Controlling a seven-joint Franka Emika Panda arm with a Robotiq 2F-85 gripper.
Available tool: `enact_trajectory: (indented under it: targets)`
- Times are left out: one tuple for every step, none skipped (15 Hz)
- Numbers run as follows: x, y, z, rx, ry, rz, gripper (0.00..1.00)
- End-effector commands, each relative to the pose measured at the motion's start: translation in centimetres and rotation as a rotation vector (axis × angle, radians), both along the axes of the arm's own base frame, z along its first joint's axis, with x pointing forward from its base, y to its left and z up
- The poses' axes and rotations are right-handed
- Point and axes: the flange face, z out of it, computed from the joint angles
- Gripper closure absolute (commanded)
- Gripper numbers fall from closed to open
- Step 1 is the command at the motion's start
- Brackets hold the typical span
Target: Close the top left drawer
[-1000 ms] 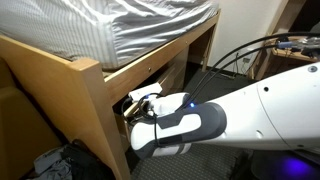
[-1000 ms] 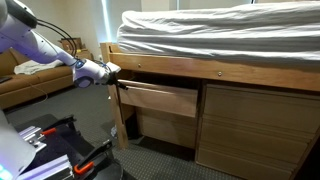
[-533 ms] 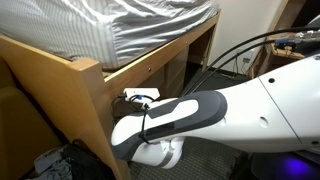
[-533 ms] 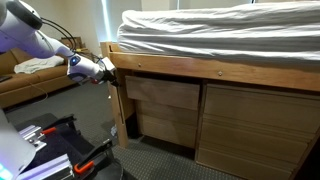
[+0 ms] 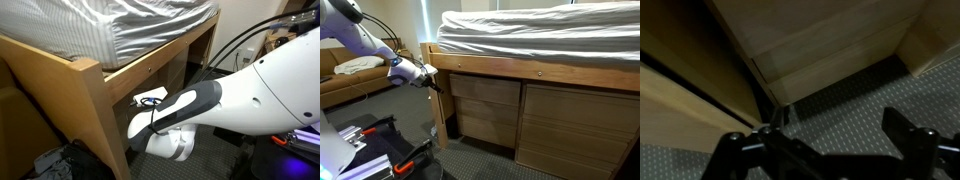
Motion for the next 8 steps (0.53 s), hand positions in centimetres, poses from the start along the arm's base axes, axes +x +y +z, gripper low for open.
enact_trajectory:
  targets:
    - [-3.1,-4.7,1.2,-0.117,0.124,0.006,0.0]
    - [-4.1,-6.1,1.0,-0.15,0.148,-0.004,0.0]
    - [-5.1,-7.2,0.9,-0.168,0.167,-0.028,0.0]
    - [-6.4,-8.6,0.8,-0.187,0.19,-0.057,0.0]
    - [-7.8,-9.7,0.7,-0.2,0.213,-0.087,0.0]
    - [-9.0,-10.4,0.5,-0.2,0.235,-0.119,0.0]
    - [-10.3,-10.8,0.5,-0.181,0.252,-0.162,0.0]
    - [-11.3,-10.7,0.6,-0.142,0.26,-0.217,0.0]
